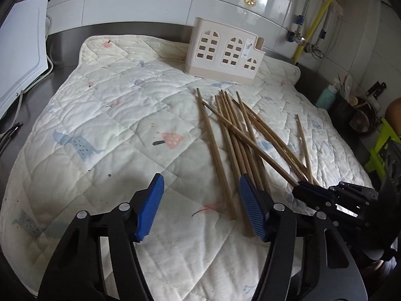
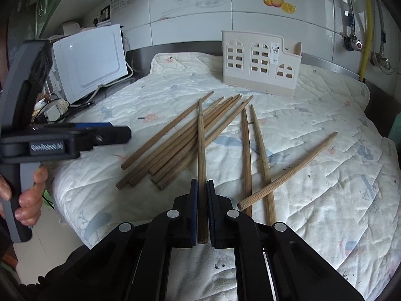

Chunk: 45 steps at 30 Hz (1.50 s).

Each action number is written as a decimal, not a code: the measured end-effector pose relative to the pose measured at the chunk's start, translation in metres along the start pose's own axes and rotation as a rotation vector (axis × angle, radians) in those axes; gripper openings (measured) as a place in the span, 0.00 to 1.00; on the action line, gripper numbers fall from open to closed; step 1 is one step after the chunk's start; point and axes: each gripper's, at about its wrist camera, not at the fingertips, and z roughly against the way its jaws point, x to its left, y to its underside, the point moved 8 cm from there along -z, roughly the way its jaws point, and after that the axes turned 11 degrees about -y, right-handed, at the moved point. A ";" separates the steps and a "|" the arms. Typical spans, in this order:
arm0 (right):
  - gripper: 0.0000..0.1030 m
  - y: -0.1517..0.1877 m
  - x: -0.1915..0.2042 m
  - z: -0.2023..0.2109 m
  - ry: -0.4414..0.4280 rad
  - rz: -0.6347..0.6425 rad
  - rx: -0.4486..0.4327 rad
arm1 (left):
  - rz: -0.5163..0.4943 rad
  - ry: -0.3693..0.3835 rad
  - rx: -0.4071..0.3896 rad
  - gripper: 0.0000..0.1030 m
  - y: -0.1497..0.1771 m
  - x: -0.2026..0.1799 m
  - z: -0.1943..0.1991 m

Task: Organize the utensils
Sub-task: 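Close the left gripper on a wooden chopstick while the right gripper grasps another chopstick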

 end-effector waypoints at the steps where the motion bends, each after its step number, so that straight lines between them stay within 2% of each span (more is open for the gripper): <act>1: 0.07 -0.002 0.001 0.003 -0.001 0.001 -0.009 | -0.002 0.008 0.004 0.55 0.000 -0.003 -0.001; 4: 0.07 -0.008 0.003 0.012 -0.002 -0.001 -0.035 | 0.000 0.033 0.016 0.47 0.001 -0.010 -0.006; 7: 0.07 -0.016 0.002 0.021 -0.012 -0.011 -0.062 | -0.013 0.026 0.031 0.41 0.002 -0.016 -0.012; 9: 0.07 -0.019 0.001 0.025 -0.017 -0.018 -0.075 | -0.017 0.031 0.041 0.31 0.003 -0.017 -0.015; 15: 0.07 -0.028 -0.003 0.038 -0.019 -0.033 -0.106 | -0.030 0.024 0.057 0.22 0.002 -0.021 -0.021; 19: 0.07 -0.035 -0.002 0.048 -0.020 -0.026 -0.126 | -0.039 0.022 0.068 0.21 0.002 -0.025 -0.025; 20: 0.07 -0.036 -0.002 0.050 -0.021 -0.025 -0.132 | -0.038 0.024 0.066 0.16 0.002 -0.026 -0.026; 25: 0.07 -0.042 -0.002 0.058 -0.013 -0.023 -0.149 | -0.019 0.017 0.075 0.15 0.001 -0.026 -0.031; 26: 0.07 -0.043 -0.002 0.060 -0.012 -0.022 -0.153 | -0.013 0.016 0.077 0.10 0.002 -0.025 -0.032; 29: 0.07 -0.047 -0.002 0.065 -0.010 -0.023 -0.163 | 0.010 0.013 0.081 0.07 0.003 -0.021 -0.036; 35: 0.07 -0.054 -0.010 0.072 -0.009 -0.052 -0.163 | -0.002 -0.017 0.077 0.05 -0.001 -0.019 -0.034; 41: 0.07 -0.065 -0.016 0.086 -0.008 -0.072 -0.185 | -0.007 -0.038 0.017 0.05 -0.017 -0.008 -0.015; 45: 0.07 -0.072 -0.018 0.088 -0.013 -0.085 -0.194 | -0.036 -0.020 -0.007 0.05 -0.024 -0.010 -0.007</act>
